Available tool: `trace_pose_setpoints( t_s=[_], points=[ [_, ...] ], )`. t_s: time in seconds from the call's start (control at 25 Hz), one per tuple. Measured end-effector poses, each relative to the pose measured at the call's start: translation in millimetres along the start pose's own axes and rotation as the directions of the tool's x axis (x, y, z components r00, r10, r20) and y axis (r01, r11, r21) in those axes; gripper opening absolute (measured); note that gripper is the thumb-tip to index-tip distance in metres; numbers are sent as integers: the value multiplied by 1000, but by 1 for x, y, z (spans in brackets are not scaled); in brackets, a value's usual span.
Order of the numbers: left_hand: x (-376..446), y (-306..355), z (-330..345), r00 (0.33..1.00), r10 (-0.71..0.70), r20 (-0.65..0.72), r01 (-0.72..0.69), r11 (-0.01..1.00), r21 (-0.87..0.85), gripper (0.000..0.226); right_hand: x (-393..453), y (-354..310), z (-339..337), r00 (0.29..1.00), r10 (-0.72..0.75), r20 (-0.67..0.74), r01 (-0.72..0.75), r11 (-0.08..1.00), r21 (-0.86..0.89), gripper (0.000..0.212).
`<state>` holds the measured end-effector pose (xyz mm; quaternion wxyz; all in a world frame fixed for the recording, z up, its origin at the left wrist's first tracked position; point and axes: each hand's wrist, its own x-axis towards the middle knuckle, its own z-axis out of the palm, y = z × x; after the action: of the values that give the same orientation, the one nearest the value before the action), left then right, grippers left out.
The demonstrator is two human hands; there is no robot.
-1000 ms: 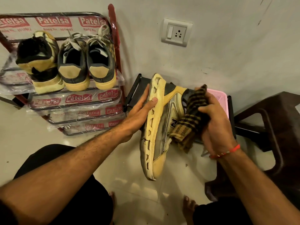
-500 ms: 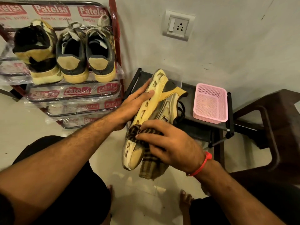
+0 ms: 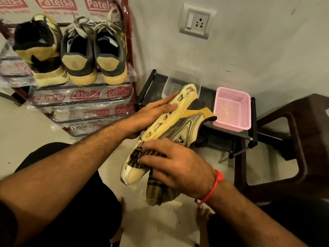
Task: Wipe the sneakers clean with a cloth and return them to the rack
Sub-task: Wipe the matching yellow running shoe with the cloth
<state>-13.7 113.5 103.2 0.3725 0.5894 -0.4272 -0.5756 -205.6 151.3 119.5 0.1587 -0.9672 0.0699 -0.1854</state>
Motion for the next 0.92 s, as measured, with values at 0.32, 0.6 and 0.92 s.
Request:
trace_pose_setpoints(
  t_s=[0.32,0.6,0.92],
  points=[
    [4,-1,1,999,9,33,-10,1000,7,56,-4,49,-29,917,287,-276,-321,943,-85,31],
    [6,-2,-4,999,31,-18,-32,999,-33,60,-7,66,-35,920,274,-279,-311,946,-95,31],
    [14,-10,-13,996,45,-83,-53,994,-97,65,0,7,-1,996,44,-77,-45,999,-12,30]
  ],
)
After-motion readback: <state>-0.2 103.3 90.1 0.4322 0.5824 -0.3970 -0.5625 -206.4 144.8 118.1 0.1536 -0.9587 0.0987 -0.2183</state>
